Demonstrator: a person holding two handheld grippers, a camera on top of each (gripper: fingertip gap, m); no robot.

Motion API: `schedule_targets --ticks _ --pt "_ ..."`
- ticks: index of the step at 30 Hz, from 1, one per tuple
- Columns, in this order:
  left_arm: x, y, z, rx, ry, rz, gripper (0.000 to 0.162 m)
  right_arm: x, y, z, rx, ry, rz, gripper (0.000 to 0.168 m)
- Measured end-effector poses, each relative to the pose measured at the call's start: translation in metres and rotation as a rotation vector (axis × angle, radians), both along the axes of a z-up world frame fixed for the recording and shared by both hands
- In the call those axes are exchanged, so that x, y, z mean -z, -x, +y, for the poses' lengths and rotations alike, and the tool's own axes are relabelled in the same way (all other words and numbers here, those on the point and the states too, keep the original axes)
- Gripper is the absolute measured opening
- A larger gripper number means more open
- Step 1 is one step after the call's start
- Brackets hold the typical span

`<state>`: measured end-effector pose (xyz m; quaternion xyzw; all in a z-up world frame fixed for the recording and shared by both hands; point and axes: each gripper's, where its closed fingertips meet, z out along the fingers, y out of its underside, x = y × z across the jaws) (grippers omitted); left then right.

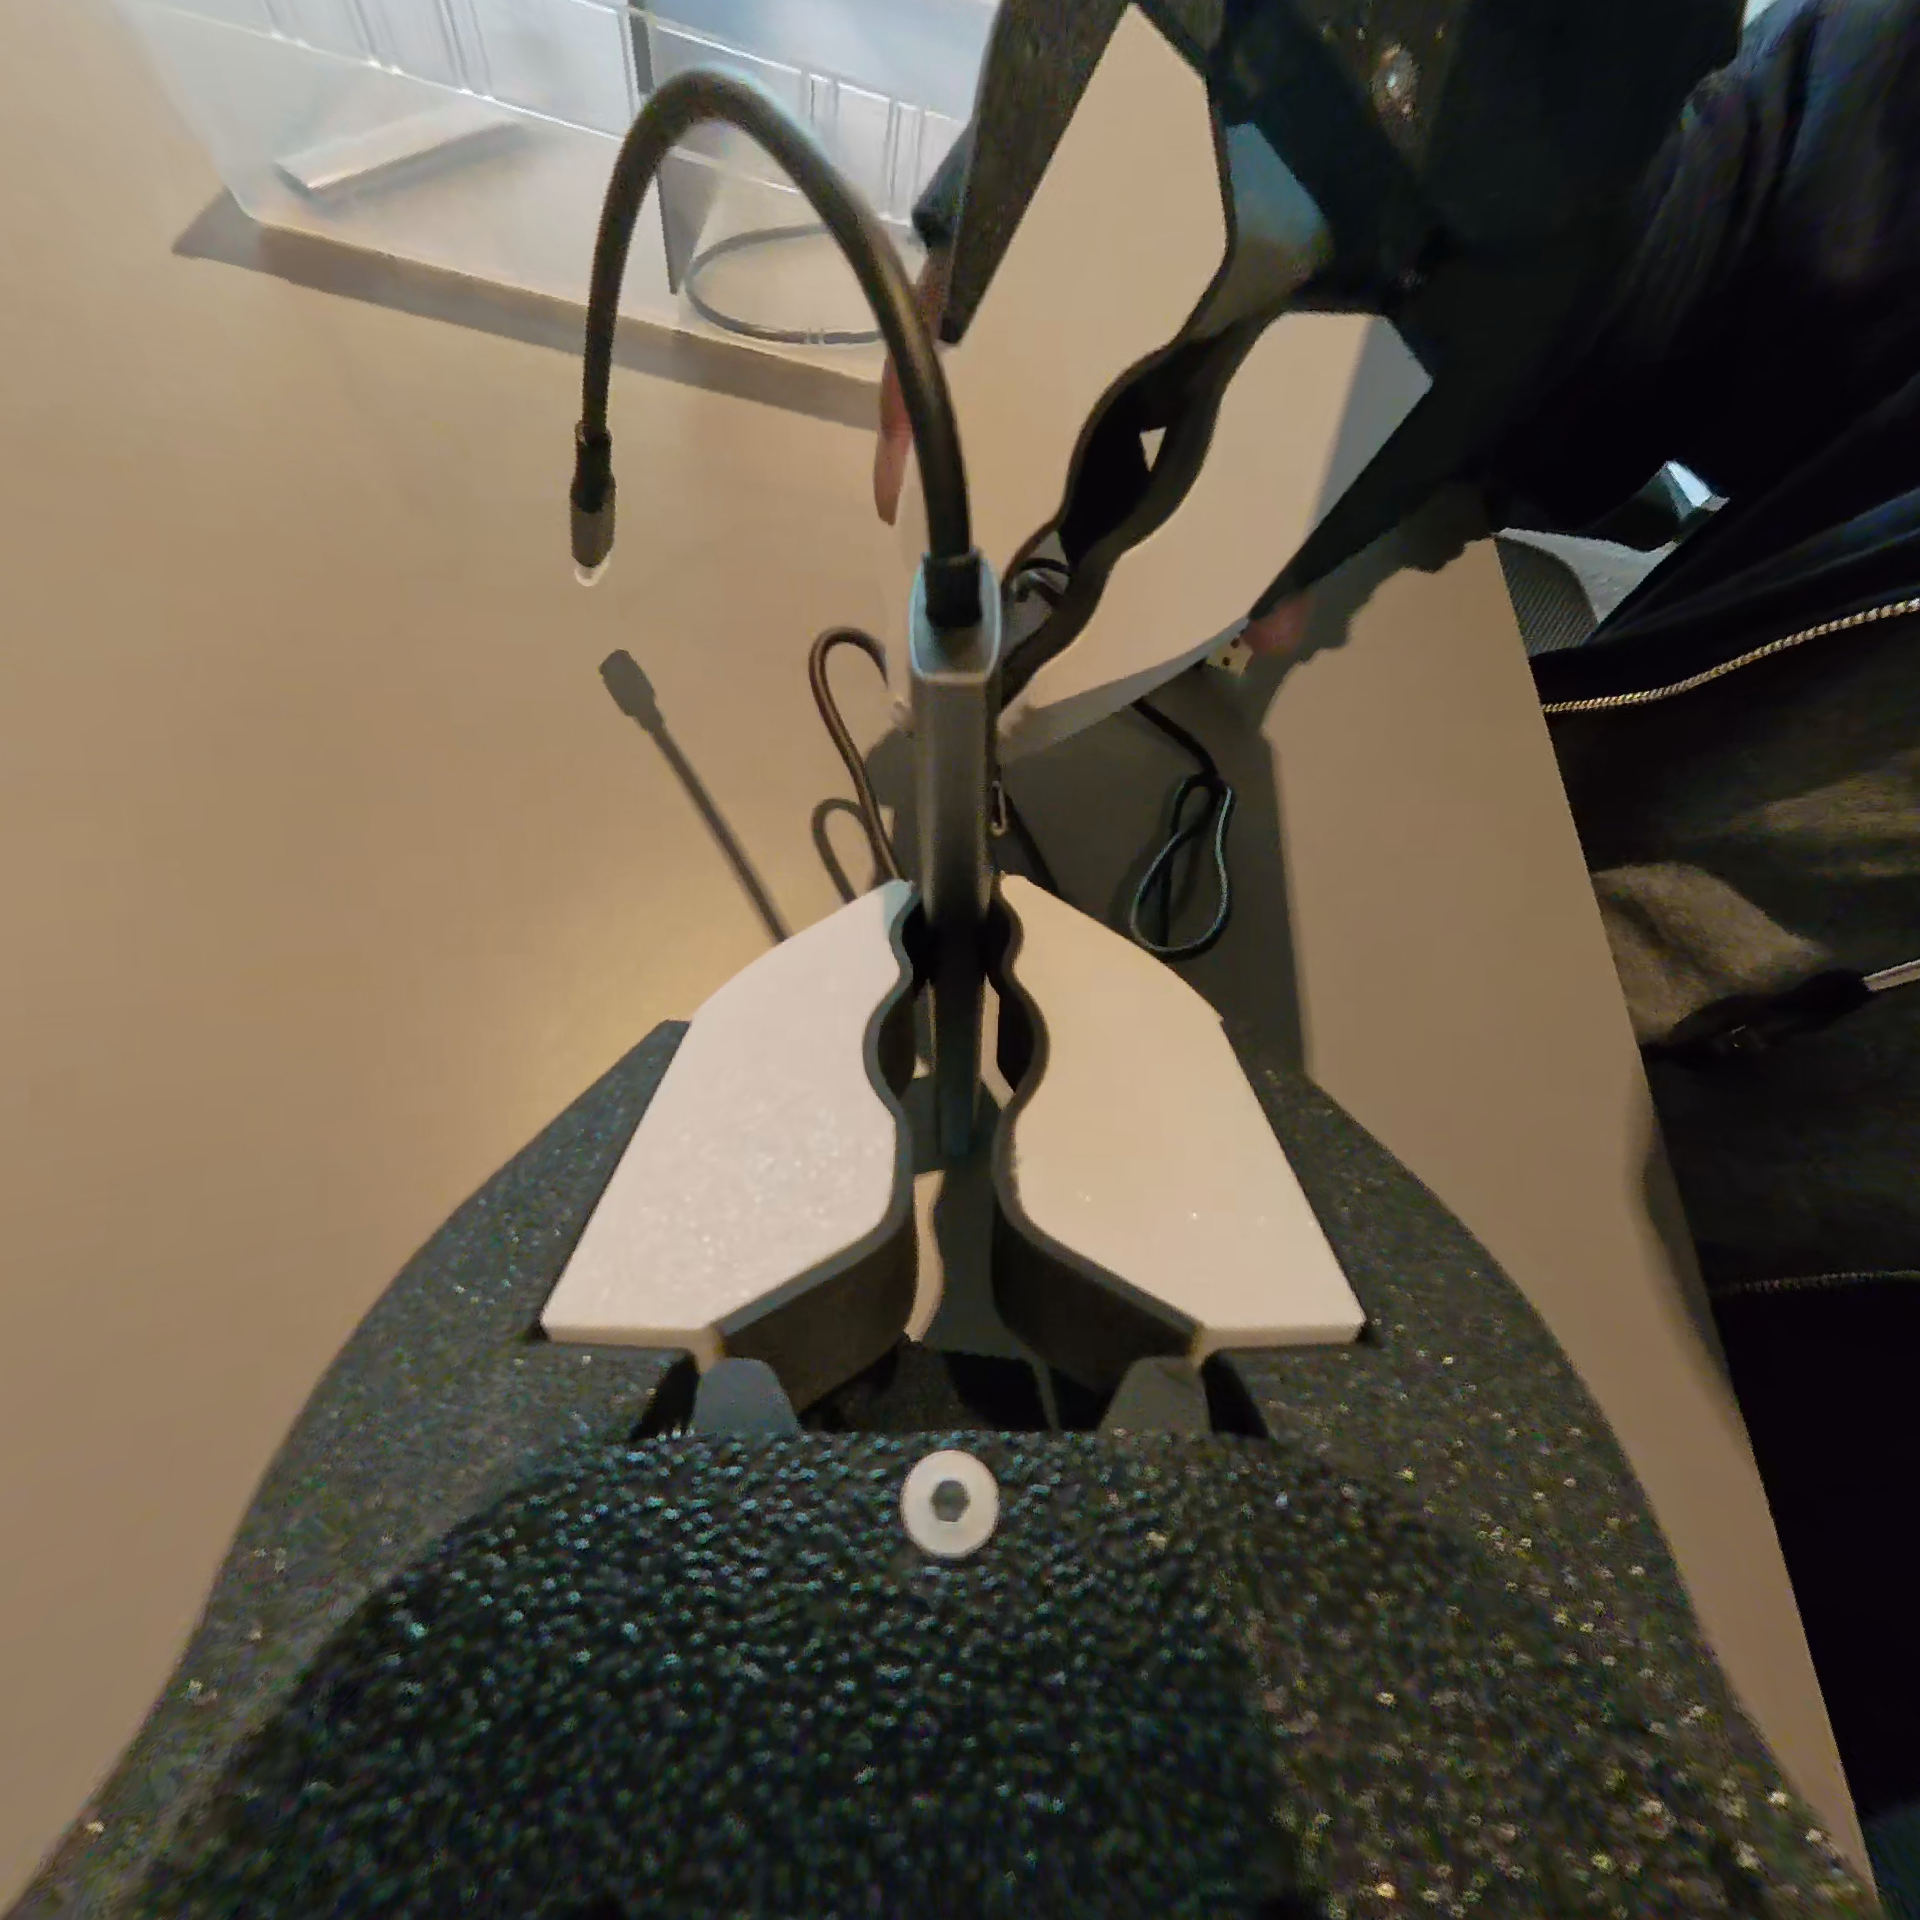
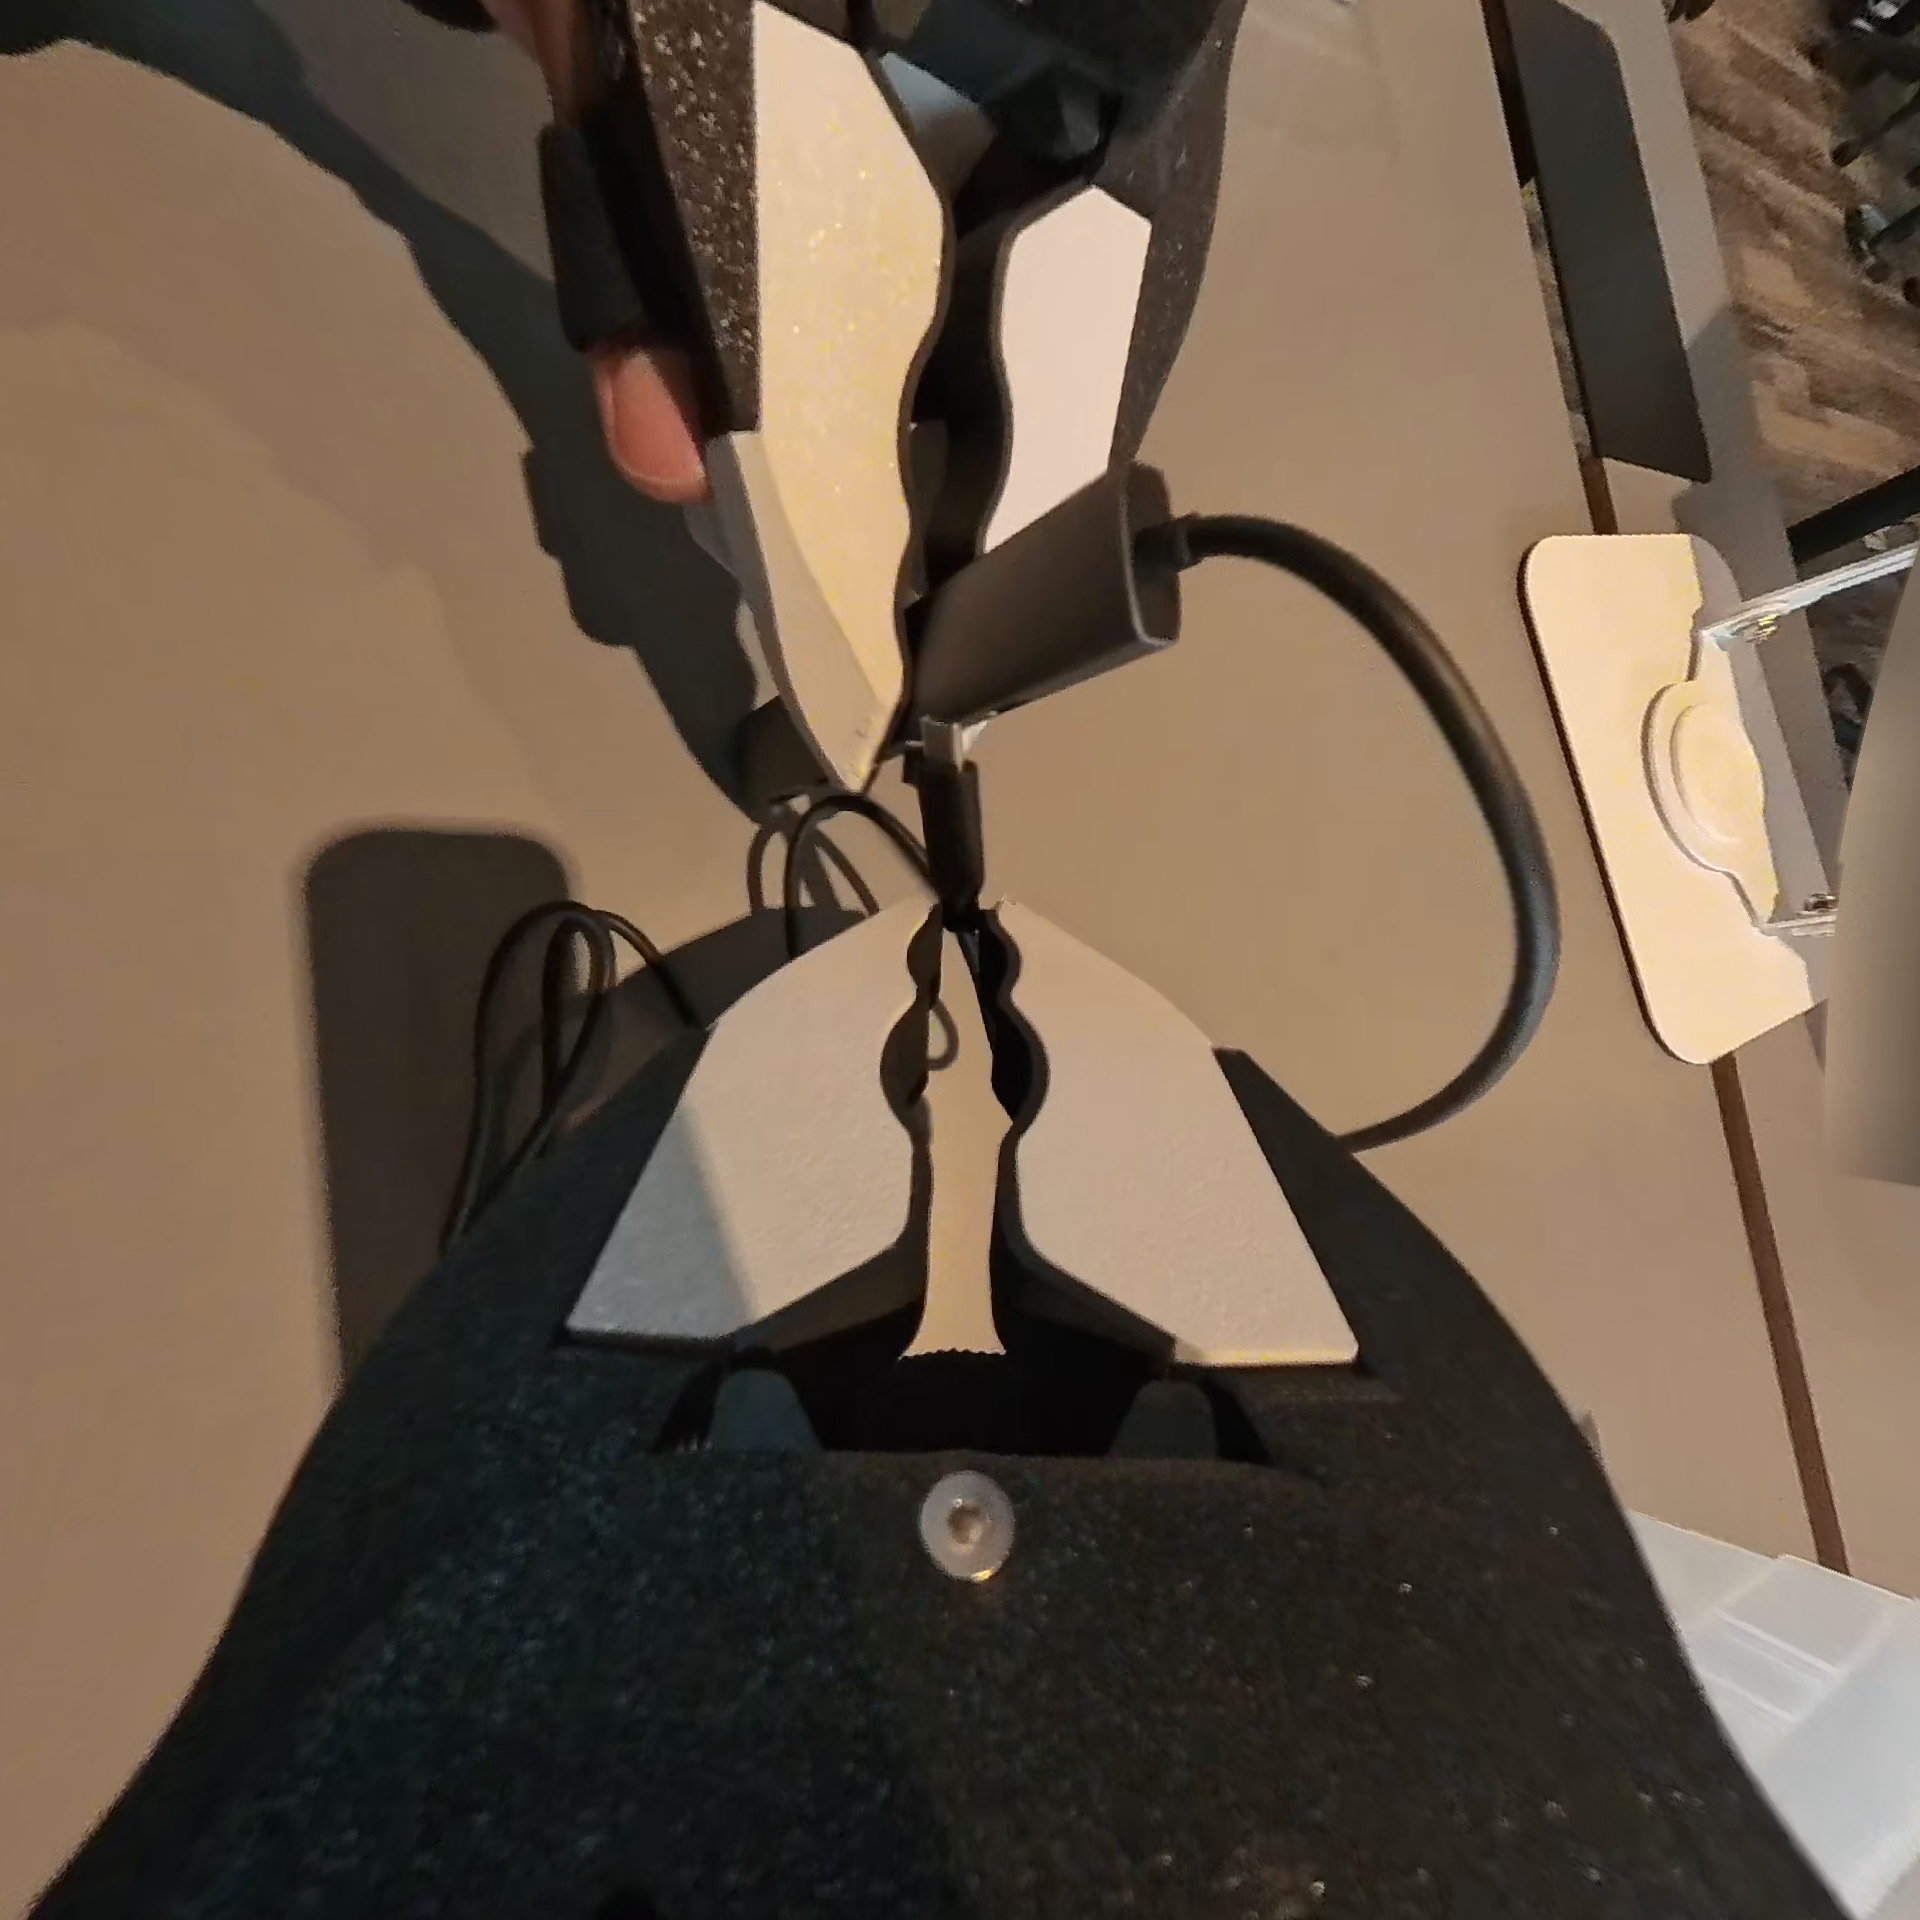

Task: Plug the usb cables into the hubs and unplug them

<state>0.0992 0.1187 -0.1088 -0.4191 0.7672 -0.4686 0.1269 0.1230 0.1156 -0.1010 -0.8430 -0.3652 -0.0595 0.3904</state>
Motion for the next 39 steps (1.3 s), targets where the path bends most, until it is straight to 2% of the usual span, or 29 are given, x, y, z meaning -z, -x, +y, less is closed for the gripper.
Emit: schedule_targets --ticks 11,19,25,30,34,39 --pt "-0.001 0.001 -0.002 0.024 0.060 0.000 0.010 0.001 -0.007 -0.001 0.019 0.026 0.058 0.006" --pt "-0.006 -0.001 0.003 -0.016 0.222 0.042 0.010 0.039 -0.009 -0.006 0.092 0.251 0.264 0.006" --pt "-0.006 -0.001 0.001 -0.007 0.251 0.042 0.010 0.053 -0.007 -0.007 0.091 0.301 0.281 0.008" --pt "-0.003 0.000 -0.002 0.008 0.227 0.045 0.010 0.028 -0.001 -0.001 0.050 0.210 0.381 0.031" --pt "-0.002 0.001 -0.007 0.034 0.213 0.038 0.010 -0.002 0.015 0.003 -0.024 0.116 0.563 0.035" --pt "-0.001 0.003 -0.013 0.060 0.190 0.031 0.010 -0.024 0.029 0.005 -0.075 0.062 0.732 0.038"
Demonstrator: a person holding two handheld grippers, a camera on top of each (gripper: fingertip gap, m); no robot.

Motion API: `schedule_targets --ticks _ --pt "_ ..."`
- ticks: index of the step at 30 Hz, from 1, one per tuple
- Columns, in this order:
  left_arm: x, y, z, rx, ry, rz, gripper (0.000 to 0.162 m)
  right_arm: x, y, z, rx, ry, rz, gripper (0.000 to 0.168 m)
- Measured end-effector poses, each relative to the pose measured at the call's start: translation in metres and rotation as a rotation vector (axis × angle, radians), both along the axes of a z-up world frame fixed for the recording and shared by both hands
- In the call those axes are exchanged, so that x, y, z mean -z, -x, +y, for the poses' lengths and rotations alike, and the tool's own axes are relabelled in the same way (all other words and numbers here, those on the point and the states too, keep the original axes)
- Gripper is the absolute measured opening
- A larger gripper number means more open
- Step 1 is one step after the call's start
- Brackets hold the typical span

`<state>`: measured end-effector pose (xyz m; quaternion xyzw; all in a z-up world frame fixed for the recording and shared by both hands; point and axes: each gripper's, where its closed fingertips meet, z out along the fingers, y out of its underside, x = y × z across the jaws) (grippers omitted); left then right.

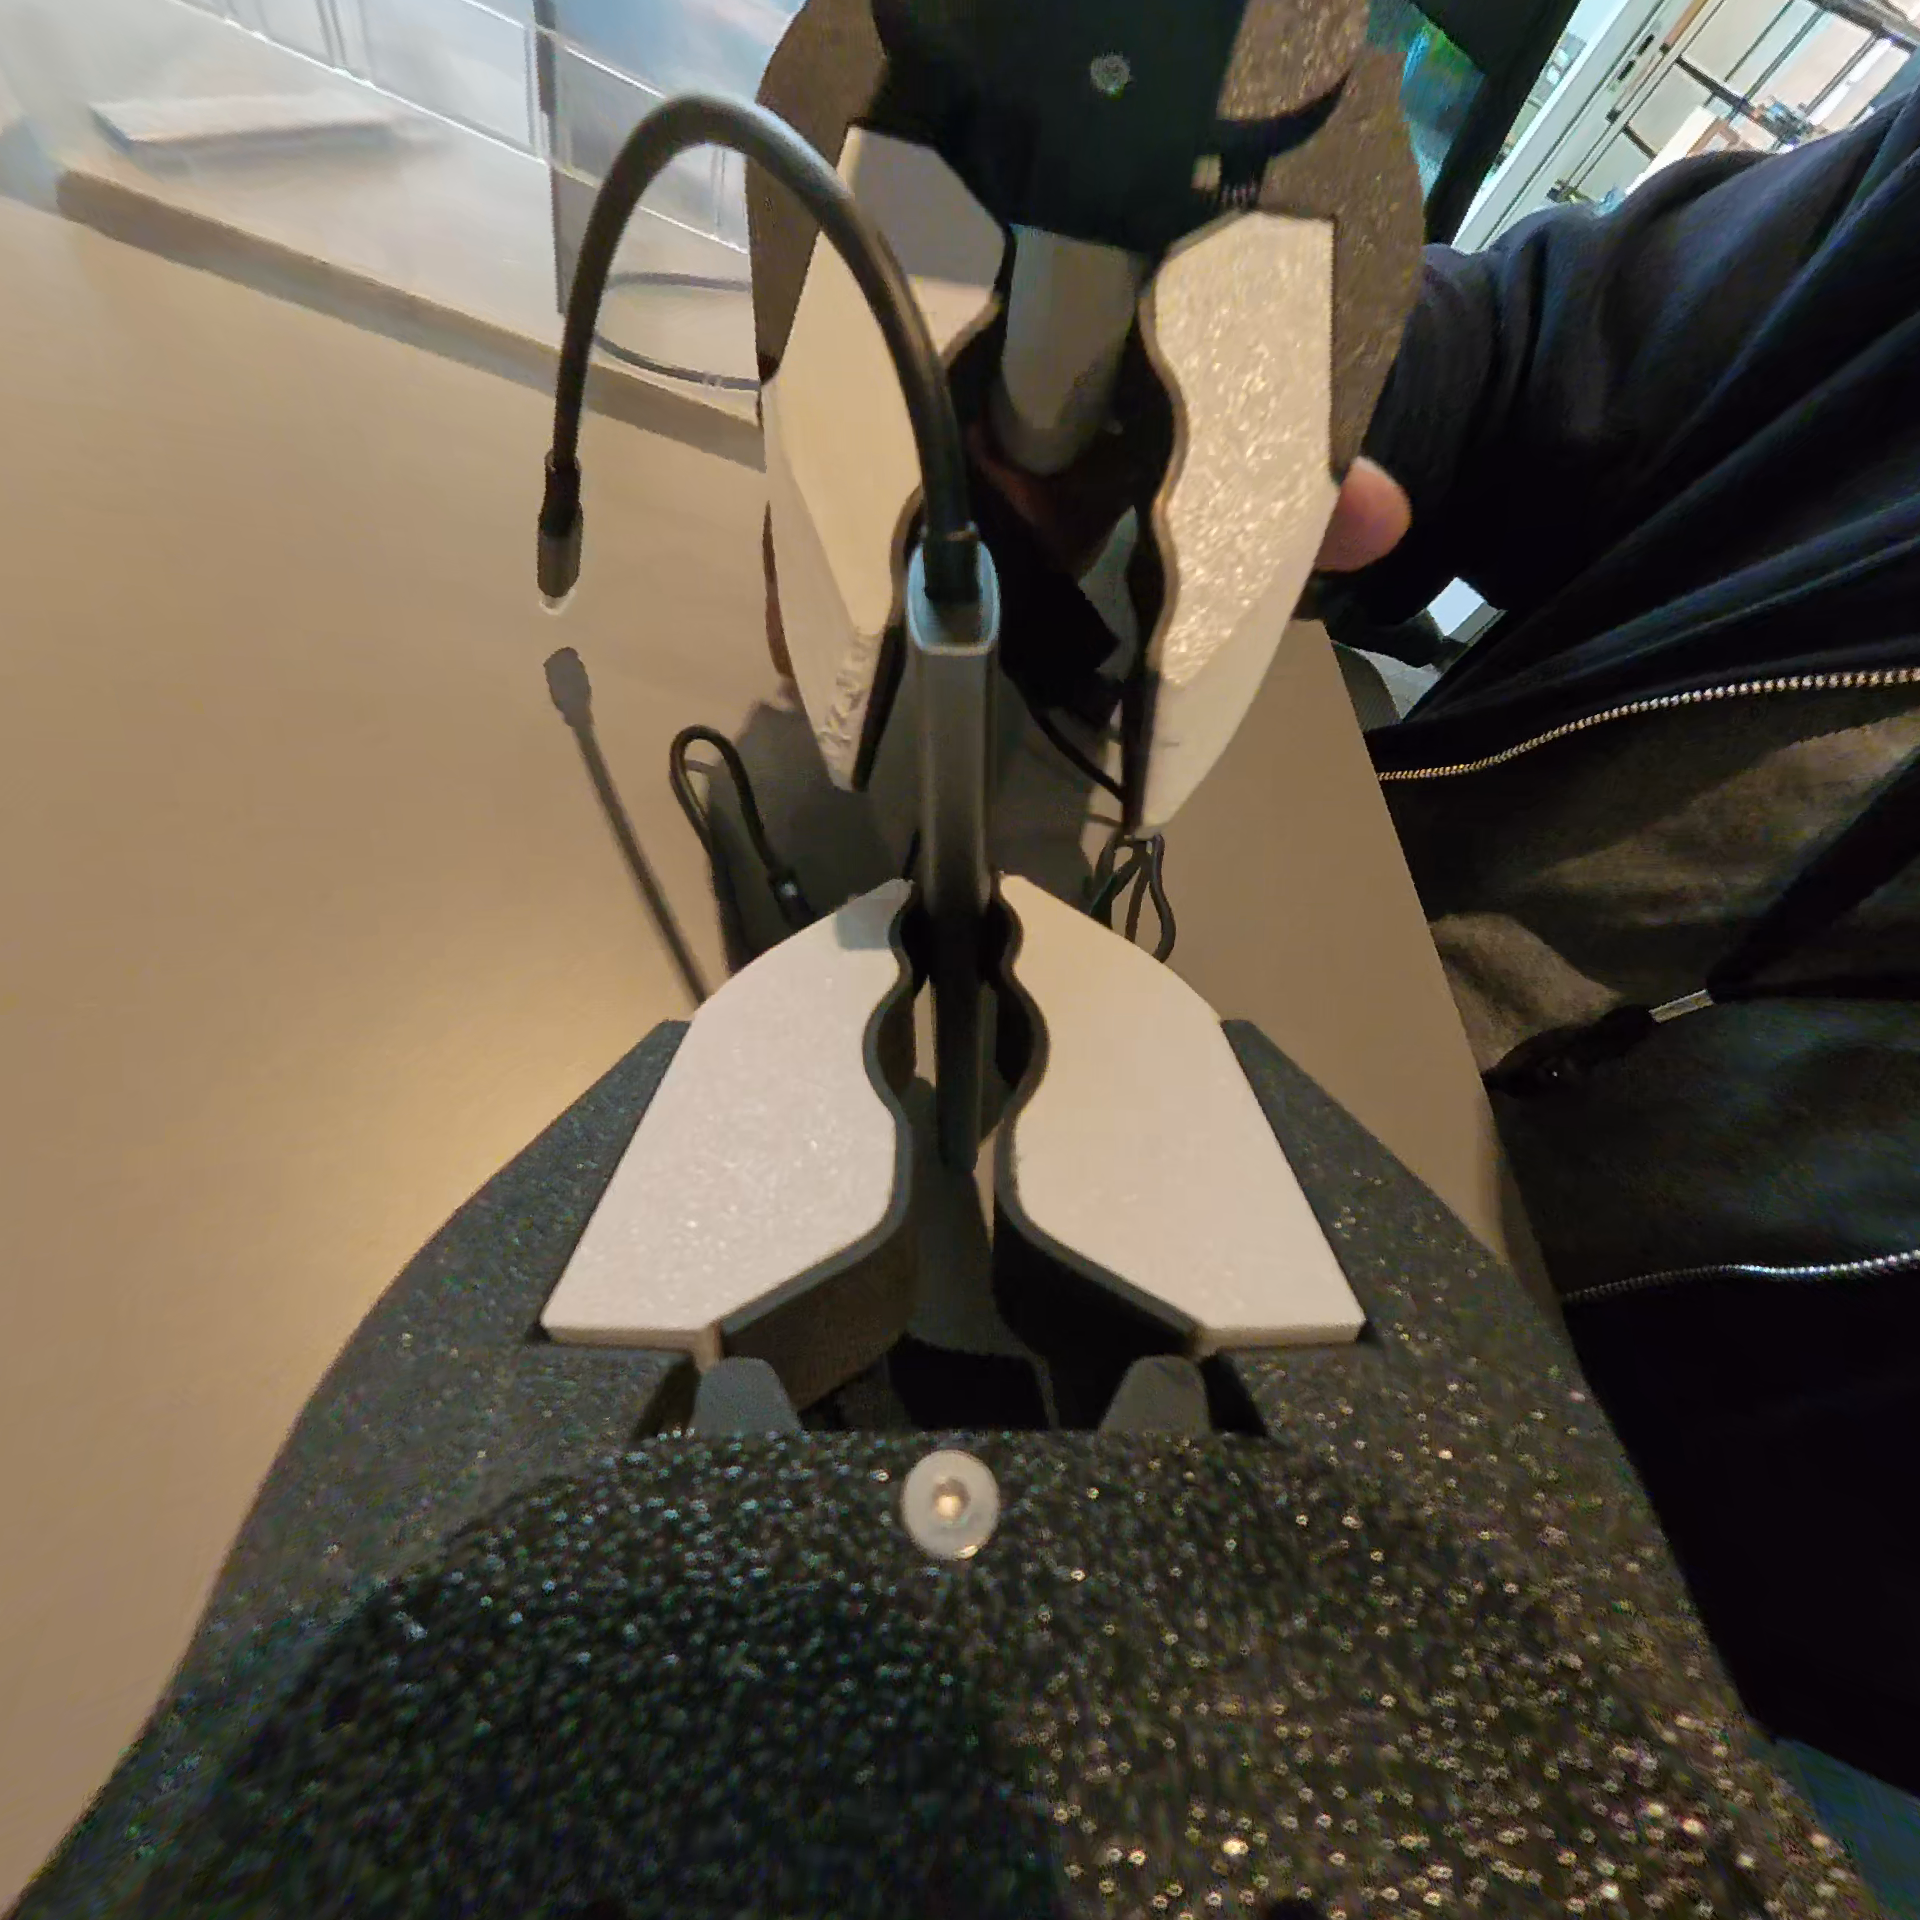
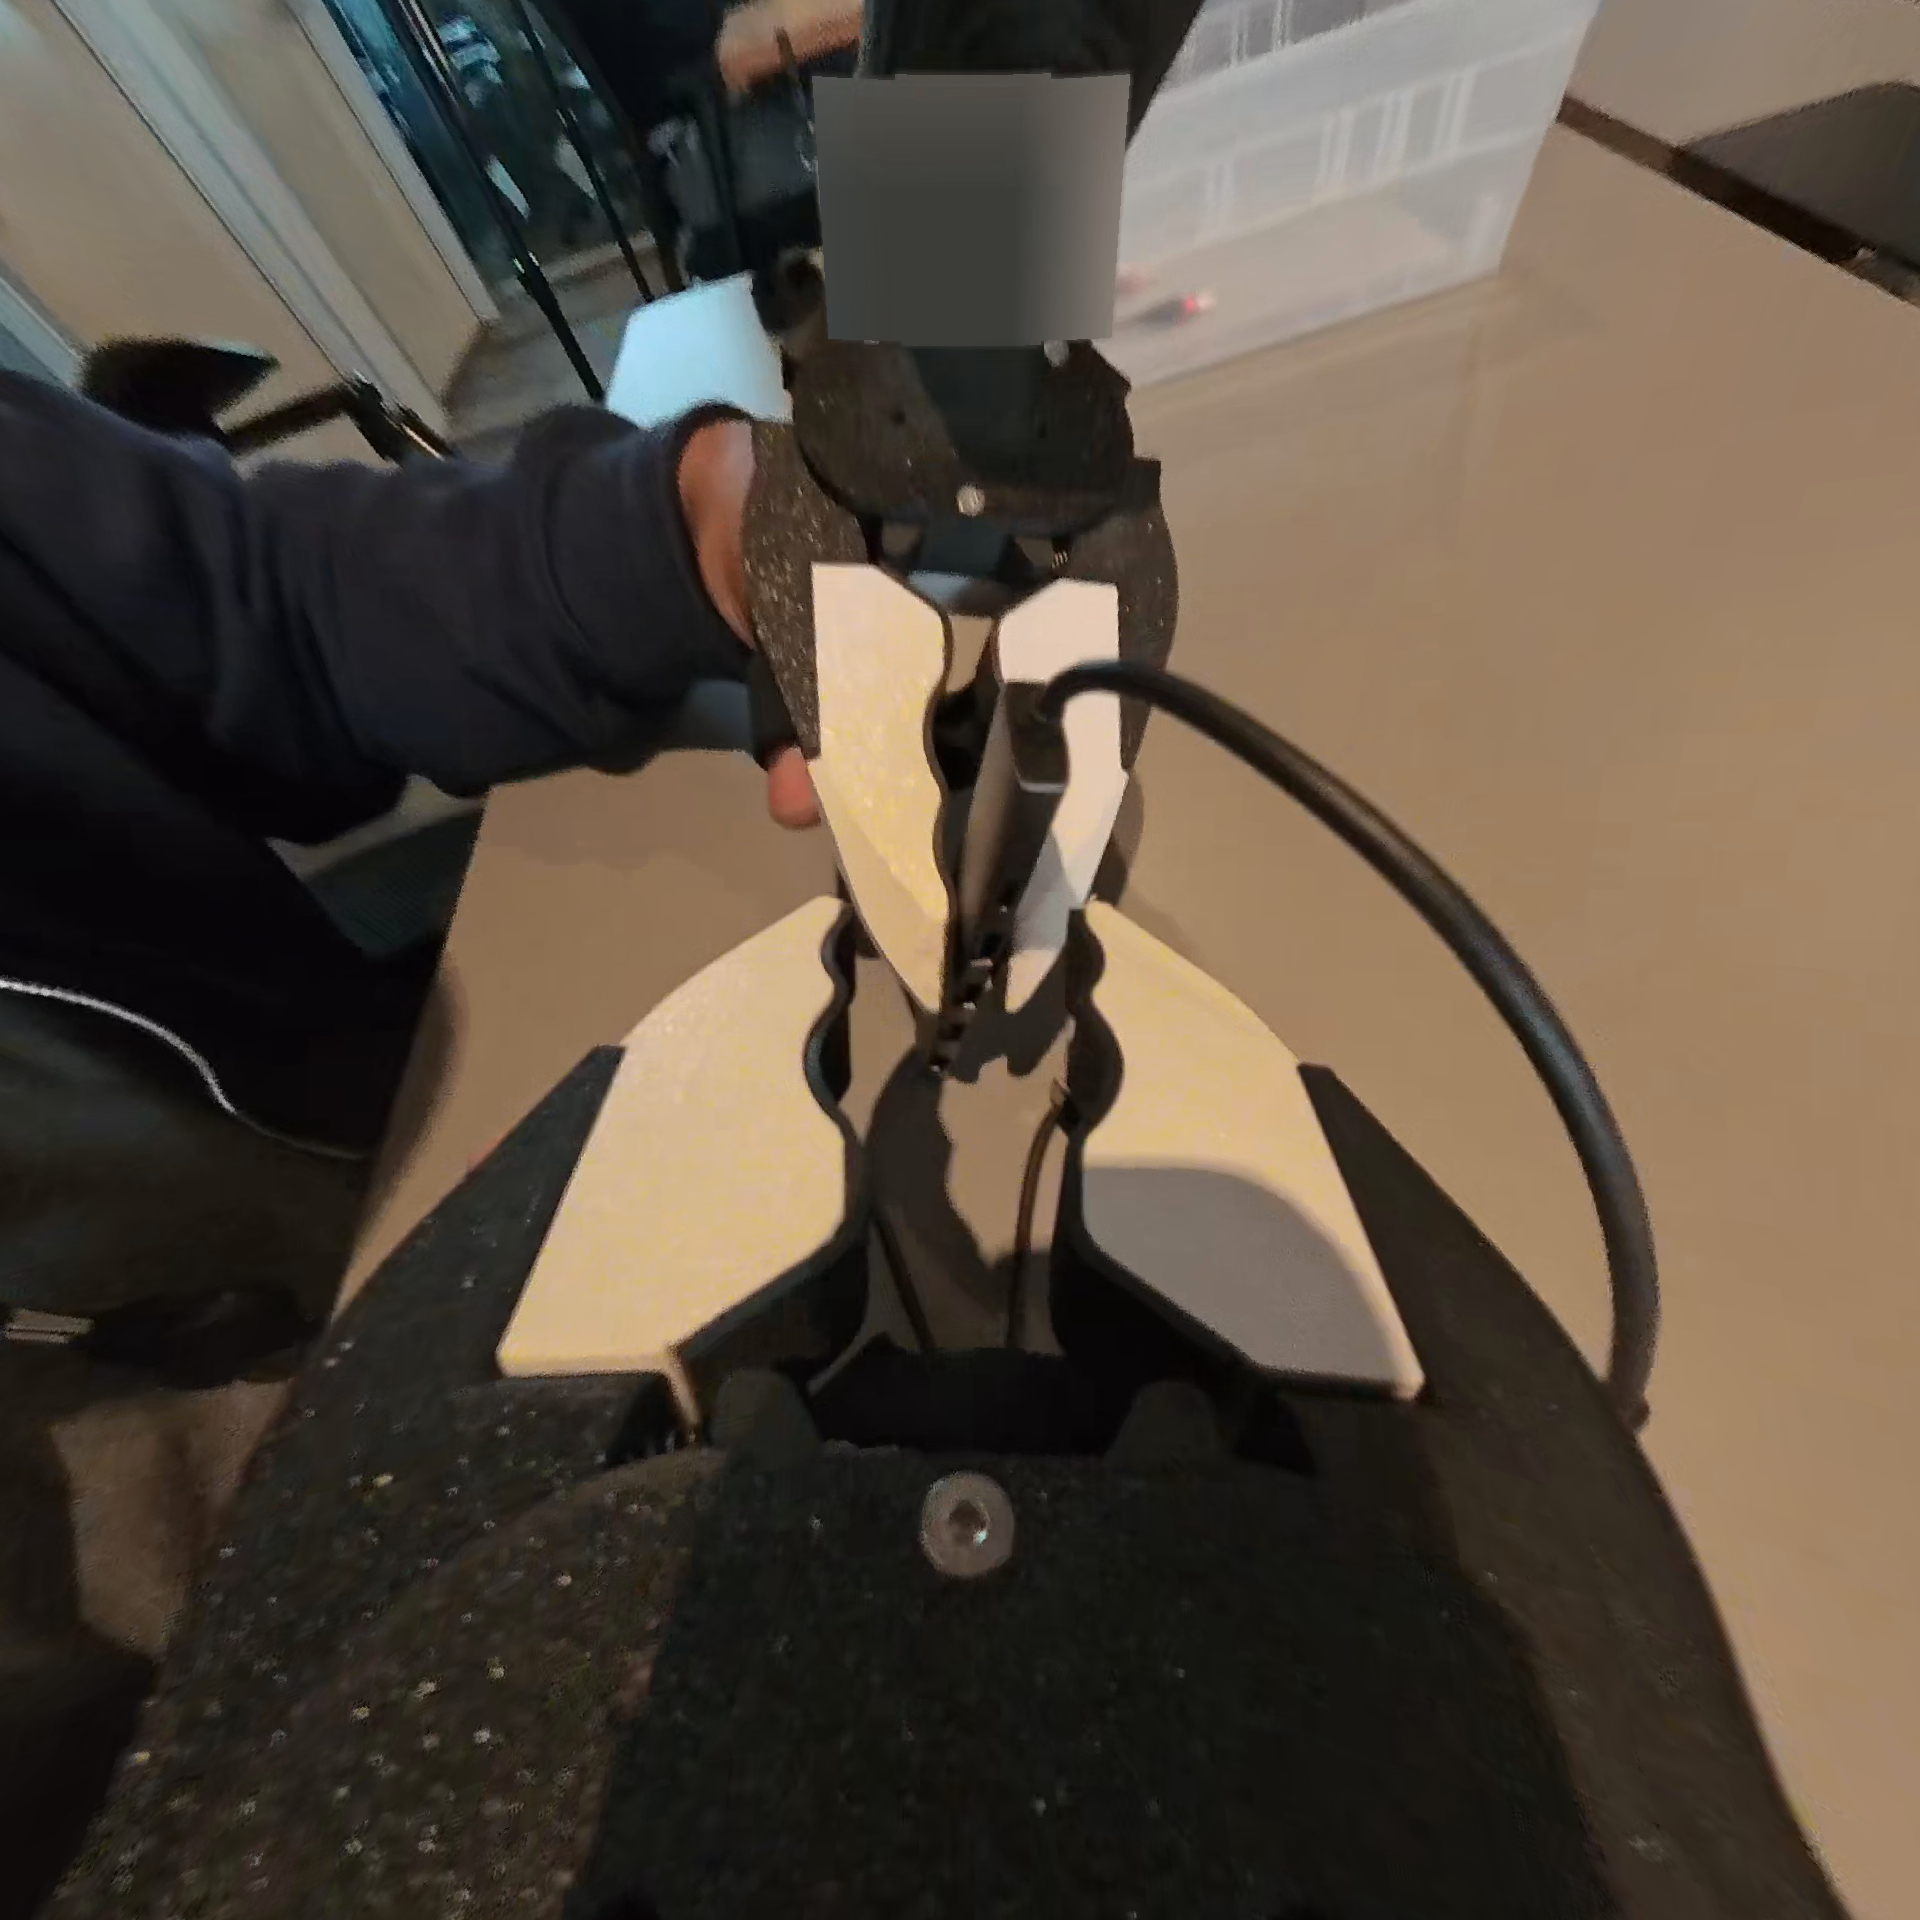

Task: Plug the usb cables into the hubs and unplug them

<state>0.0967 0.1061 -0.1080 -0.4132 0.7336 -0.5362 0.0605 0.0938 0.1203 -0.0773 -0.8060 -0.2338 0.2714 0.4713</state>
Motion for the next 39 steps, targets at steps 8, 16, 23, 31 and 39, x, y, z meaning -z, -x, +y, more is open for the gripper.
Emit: schedule_targets --ticks 8,16,23,31,39 --pt "0.000 0.001 -0.007 0.035 -0.013 -0.018 0.010 -0.004 0.005 0.007 0.048 -0.035 0.061 0.022" --pt "0.003 0.001 -0.007 0.034 0.020 0.000 0.016 -0.014 0.001 0.010 0.087 -0.091 0.102 0.009" --pt "0.000 -0.001 -0.007 0.027 0.065 -0.019 0.014 -0.026 -0.009 0.011 0.116 -0.094 0.224 0.009" --pt "0.000 -0.001 -0.006 0.034 0.055 -0.034 0.010 -0.026 -0.009 0.011 0.115 -0.094 0.232 0.009" --pt "-0.008 -0.007 0.011 -0.055 0.085 -0.037 0.010 -0.012 -0.026 0.011 0.151 -0.068 -0.002 0.019"
